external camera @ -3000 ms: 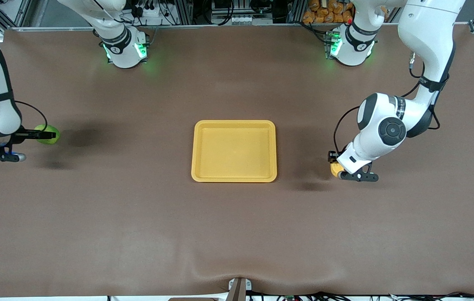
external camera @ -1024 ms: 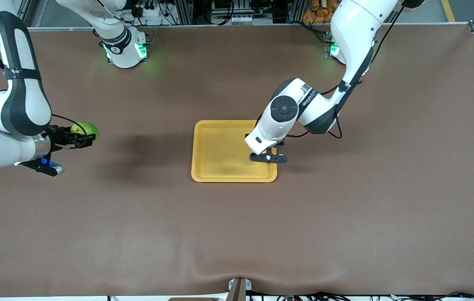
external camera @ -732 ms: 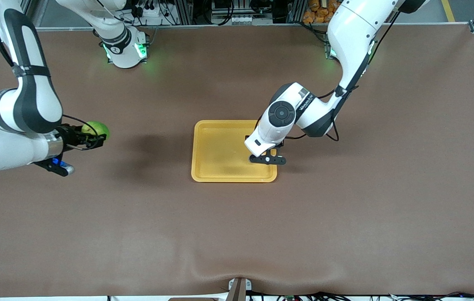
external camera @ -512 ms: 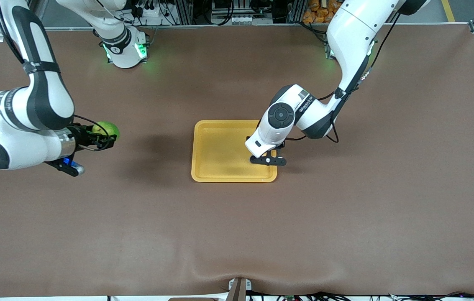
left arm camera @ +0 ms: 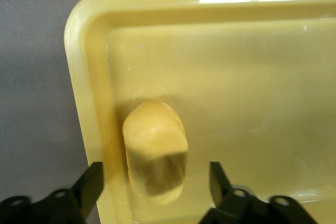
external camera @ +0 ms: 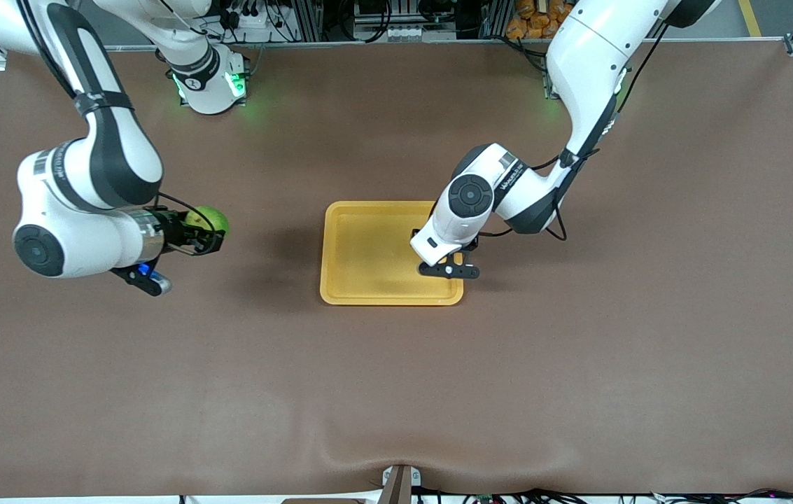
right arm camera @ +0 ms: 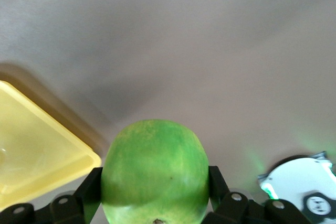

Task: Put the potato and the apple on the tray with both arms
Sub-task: 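Release the potato and withdraw the left gripper while the right carries the apple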

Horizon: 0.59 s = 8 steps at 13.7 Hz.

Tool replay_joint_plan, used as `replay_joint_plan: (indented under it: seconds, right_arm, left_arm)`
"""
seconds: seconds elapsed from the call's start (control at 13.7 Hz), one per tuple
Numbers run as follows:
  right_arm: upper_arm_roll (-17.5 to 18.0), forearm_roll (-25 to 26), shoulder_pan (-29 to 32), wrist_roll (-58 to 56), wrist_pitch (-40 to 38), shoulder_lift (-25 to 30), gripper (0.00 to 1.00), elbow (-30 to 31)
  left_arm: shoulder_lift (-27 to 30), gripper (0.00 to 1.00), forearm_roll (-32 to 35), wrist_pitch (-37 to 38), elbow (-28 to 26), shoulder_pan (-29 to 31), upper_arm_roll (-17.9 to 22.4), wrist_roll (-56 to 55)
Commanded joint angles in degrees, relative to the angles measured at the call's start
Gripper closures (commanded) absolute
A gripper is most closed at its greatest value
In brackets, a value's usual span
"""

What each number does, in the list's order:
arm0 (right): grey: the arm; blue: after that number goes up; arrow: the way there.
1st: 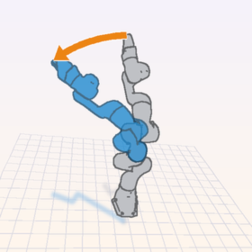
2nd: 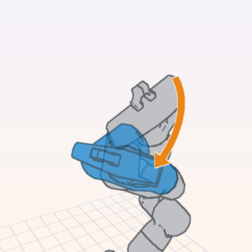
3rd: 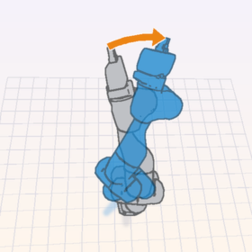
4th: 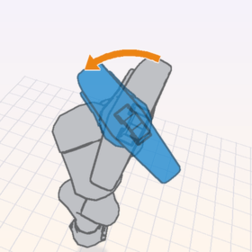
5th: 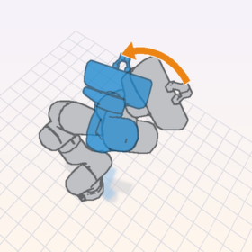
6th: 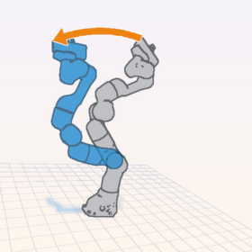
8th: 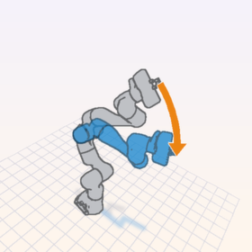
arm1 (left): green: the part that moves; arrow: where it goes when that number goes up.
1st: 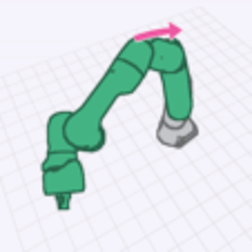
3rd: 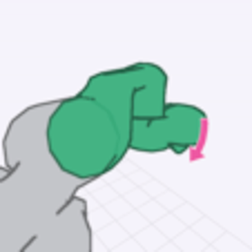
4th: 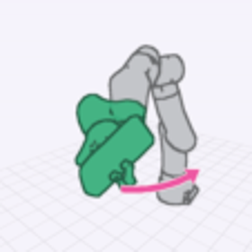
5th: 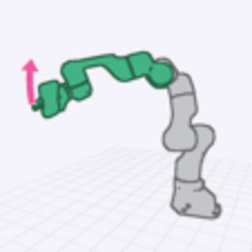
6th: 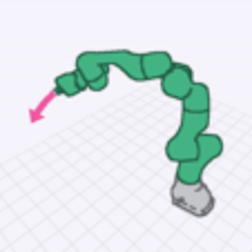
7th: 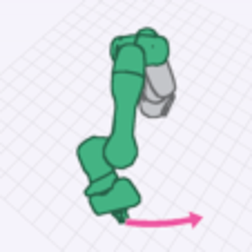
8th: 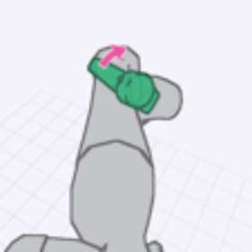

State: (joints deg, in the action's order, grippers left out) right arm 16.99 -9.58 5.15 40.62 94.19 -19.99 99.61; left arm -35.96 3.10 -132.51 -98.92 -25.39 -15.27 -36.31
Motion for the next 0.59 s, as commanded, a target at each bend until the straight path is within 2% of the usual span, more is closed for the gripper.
replay_joint_plan:
  seconds: [0.0, 0.15, 0.37, 0.51]
  right_arm:
    - [3.92, -1.15, 0.65, 6.11, 4.75, 0.22, 1.00, 3.22]
    - [6.21, -1.15, 0.57, 10.16, 7.31, -0.92, 1.00, 3.57]
    - [9.20, -1.15, -0.40, 17.10, 11.52, -2.94, 1.00, 3.49]
    - [10.26, -1.15, -1.45, 20.44, 14.42, -4.52, 1.00, 3.57]
  left_arm:
    - [1.67, 0.00, 1.20, 1.55, 1.44, 0.43, 0.42, -0.96]
    - [4.92, 0.00, 1.20, 8.29, 3.63, 1.83, 1.03, -0.43]
    - [7.83, 0.00, 1.12, 22.34, 11.88, 4.82, 0.95, 0.28]
    - [9.76, 0.00, 1.20, 28.78, 16.20, 7.36, 0.95, 0.36]
